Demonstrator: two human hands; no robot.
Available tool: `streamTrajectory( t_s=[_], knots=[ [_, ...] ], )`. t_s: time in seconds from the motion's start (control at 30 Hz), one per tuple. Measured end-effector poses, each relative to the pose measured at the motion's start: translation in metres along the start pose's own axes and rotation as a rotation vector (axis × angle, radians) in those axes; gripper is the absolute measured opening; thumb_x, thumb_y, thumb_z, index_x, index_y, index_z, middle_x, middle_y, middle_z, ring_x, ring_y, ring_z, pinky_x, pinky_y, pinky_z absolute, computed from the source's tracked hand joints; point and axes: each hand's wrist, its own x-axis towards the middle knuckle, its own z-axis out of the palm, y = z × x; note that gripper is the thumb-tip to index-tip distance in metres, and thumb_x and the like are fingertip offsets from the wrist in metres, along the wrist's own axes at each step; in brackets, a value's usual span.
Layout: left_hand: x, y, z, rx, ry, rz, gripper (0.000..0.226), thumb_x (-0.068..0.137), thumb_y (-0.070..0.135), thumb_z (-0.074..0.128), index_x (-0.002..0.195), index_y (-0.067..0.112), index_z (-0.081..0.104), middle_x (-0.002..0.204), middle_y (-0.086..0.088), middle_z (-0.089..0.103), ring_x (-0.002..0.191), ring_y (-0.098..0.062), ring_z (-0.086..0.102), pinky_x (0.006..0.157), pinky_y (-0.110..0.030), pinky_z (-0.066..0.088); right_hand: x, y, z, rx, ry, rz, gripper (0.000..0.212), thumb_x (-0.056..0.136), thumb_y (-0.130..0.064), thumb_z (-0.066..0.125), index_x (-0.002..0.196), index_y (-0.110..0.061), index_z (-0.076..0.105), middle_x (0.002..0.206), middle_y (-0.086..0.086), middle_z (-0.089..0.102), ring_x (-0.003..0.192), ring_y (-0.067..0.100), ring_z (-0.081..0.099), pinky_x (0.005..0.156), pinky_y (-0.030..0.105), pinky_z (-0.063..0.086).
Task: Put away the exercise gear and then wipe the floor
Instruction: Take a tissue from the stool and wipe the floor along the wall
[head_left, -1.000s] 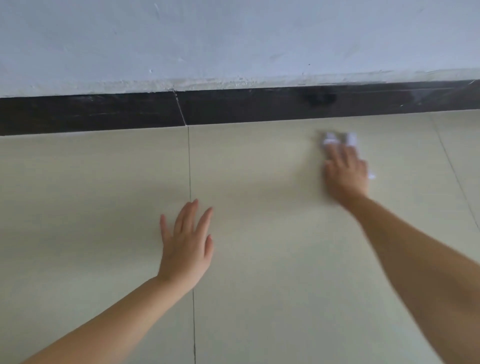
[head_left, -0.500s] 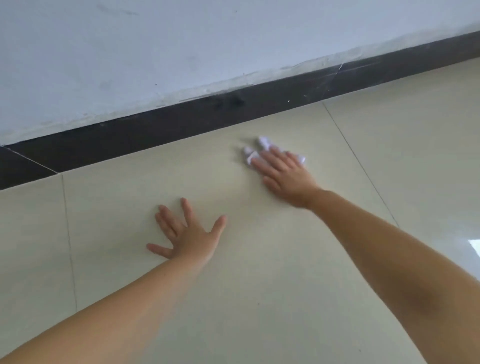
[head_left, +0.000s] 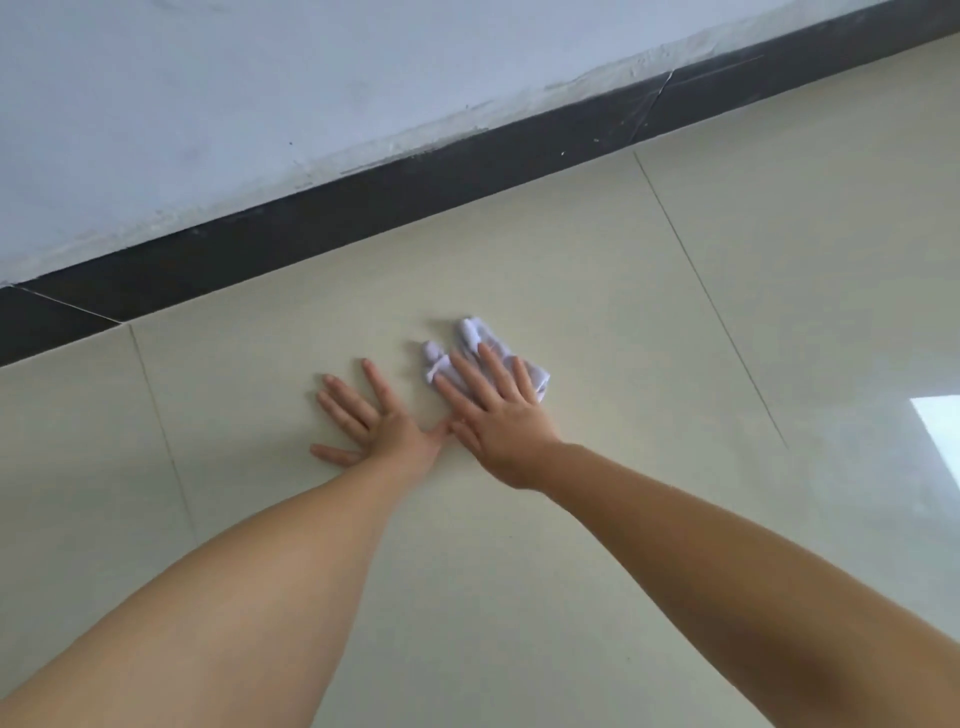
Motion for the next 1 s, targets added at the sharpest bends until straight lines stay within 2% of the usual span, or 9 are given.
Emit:
streamTrajectory(
  t_s=[0.13, 0.27, 0.37, 0.57, 0.67, 0.77, 0.83, 0.9, 1.0],
  knots=[
    [0.005, -0.001, 0.001, -0.023, -0.028, 0.008, 0.131, 0.060, 0.080, 0.058, 0.143, 0.026, -0.029, 0.148, -0.014, -0.038, 0.138, -0.030, -0.033, 0.105, -0.069, -0.001, -0.003, 0.075, -0.015, -0.169, -0.030, -0.181, 0.055, 0.095, -0.040, 0.023, 0.145, -0.019, 0.034, 0.152, 0.010, 0.035, 0.140, 0.037, 0.028, 0.111, 0.052, 0.023],
    [0.009, -0.002, 0.007, -0.020, -0.038, 0.016, 0.131, 0.061, 0.080, 0.057, 0.142, 0.026, -0.031, 0.147, -0.016, -0.039, 0.137, -0.032, -0.034, 0.105, -0.070, -0.001, -0.008, 0.171, -0.051, 0.097, 0.034, 0.635, 0.059, 0.098, -0.048, 0.003, 0.152, -0.027, 0.009, 0.161, 0.000, 0.000, 0.147, 0.028, -0.006, 0.115, 0.051, 0.013],
    [0.008, -0.002, 0.005, -0.019, -0.050, 0.031, 0.129, 0.062, 0.079, 0.056, 0.142, 0.026, -0.031, 0.147, -0.017, -0.039, 0.137, -0.032, -0.034, 0.105, -0.070, -0.002, -0.021, 0.133, -0.048, 0.237, -0.003, 0.801, 0.053, 0.102, -0.039, 0.017, 0.151, -0.033, -0.003, 0.160, -0.005, -0.010, 0.146, 0.025, -0.015, 0.117, 0.051, 0.001],
    [-0.004, -0.003, -0.005, -0.062, -0.033, 0.073, 0.127, 0.063, 0.078, 0.057, 0.145, 0.025, -0.024, 0.150, -0.019, -0.031, 0.139, -0.033, -0.029, 0.105, -0.070, -0.002, -0.069, -0.085, 0.025, 0.262, -0.192, 0.563, 0.071, 0.085, -0.050, 0.003, 0.152, -0.026, -0.004, 0.155, -0.003, -0.021, 0.140, 0.024, -0.031, 0.115, 0.059, 0.003],
    [-0.005, -0.002, -0.003, -0.048, -0.011, 0.068, 0.127, 0.063, 0.078, 0.058, 0.146, 0.024, -0.022, 0.152, -0.020, -0.028, 0.140, -0.033, -0.026, 0.104, -0.070, -0.001, -0.110, -0.140, 0.059, 0.069, -0.216, 0.178, 0.061, 0.087, -0.046, 0.028, 0.146, -0.030, 0.030, 0.155, -0.003, 0.027, 0.144, 0.030, 0.009, 0.110, 0.059, 0.027],
    [-0.001, -0.002, 0.001, -0.059, 0.004, 0.051, 0.127, 0.061, 0.078, 0.058, 0.147, 0.026, -0.020, 0.152, -0.018, -0.029, 0.140, -0.032, -0.028, 0.105, -0.070, -0.002, -0.134, -0.080, 0.061, -0.119, -0.345, -0.219, 0.052, 0.092, -0.046, 0.030, 0.143, -0.036, 0.035, 0.153, -0.009, 0.033, 0.143, 0.021, 0.022, 0.112, 0.048, 0.017],
    [0.002, -0.003, 0.003, -0.060, 0.010, 0.044, 0.127, 0.062, 0.079, 0.058, 0.146, 0.027, -0.022, 0.151, -0.016, -0.031, 0.139, -0.030, -0.030, 0.105, -0.070, -0.002, -0.147, 0.002, 0.045, -0.188, -0.321, -0.302, 0.051, 0.096, -0.045, 0.028, 0.146, -0.035, 0.030, 0.154, -0.007, 0.030, 0.144, 0.020, 0.017, 0.114, 0.045, 0.012],
    [0.004, -0.004, 0.006, -0.055, 0.028, 0.045, 0.127, 0.062, 0.078, 0.059, 0.145, 0.028, -0.023, 0.150, -0.015, -0.034, 0.138, -0.029, -0.033, 0.105, -0.069, -0.003, -0.158, 0.104, 0.023, -0.244, -0.189, -0.203, 0.055, 0.099, -0.050, 0.013, 0.151, -0.033, 0.013, 0.159, -0.003, 0.015, 0.146, 0.024, 0.002, 0.114, 0.045, 0.008],
    [0.008, -0.004, 0.010, -0.036, 0.047, 0.013, 0.128, 0.061, 0.076, 0.061, 0.145, 0.030, -0.024, 0.150, -0.013, -0.036, 0.138, -0.028, -0.034, 0.105, -0.069, -0.003, -0.169, 0.222, -0.023, -0.016, -0.169, 0.368, 0.068, 0.087, -0.065, -0.008, 0.148, -0.034, -0.013, 0.157, -0.004, -0.018, 0.144, 0.024, -0.021, 0.116, 0.051, 0.010]
  ],
)
